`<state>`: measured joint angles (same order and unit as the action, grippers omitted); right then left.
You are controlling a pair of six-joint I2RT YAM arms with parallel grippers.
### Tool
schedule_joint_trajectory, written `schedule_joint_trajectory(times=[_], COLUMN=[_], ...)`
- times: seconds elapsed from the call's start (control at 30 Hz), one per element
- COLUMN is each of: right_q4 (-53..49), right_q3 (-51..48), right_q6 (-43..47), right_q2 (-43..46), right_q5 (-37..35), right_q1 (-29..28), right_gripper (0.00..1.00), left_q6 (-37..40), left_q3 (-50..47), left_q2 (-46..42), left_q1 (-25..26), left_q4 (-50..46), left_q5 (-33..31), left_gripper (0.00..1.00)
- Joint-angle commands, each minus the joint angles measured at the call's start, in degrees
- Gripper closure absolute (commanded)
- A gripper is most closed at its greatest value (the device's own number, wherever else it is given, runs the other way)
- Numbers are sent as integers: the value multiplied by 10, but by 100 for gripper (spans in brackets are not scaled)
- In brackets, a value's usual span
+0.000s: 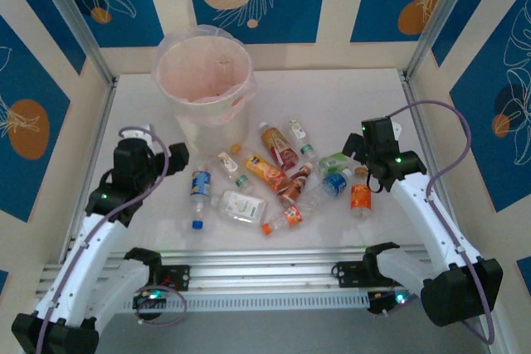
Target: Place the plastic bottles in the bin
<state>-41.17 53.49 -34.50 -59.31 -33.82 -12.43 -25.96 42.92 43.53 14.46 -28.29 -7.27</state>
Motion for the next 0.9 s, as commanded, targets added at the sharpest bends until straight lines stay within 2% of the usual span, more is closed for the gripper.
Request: schedule_joint_trajectory(times=[0.0,0.27,0.63,0.87], right_q4=[10,14,21,21], right_q3=[-2,1,13,22], right_q6=[-7,-14,-15,-17], right_q2=[1,-20,-50,-63], right_q5=[8,8,4,-3], right_q1=[-5,-16,-32,-44], right_gripper=[1,1,1,1], left_q6=[-76,-110,-94,-93], left_q3=[-64,-139,-133,-126], left_q2=[-16,22,146,206], left_q1=[19,55,118,124], left_q4=[15,87,139,139], left_q5=[16,3,-33,-62], left_gripper=[6,10,12,12])
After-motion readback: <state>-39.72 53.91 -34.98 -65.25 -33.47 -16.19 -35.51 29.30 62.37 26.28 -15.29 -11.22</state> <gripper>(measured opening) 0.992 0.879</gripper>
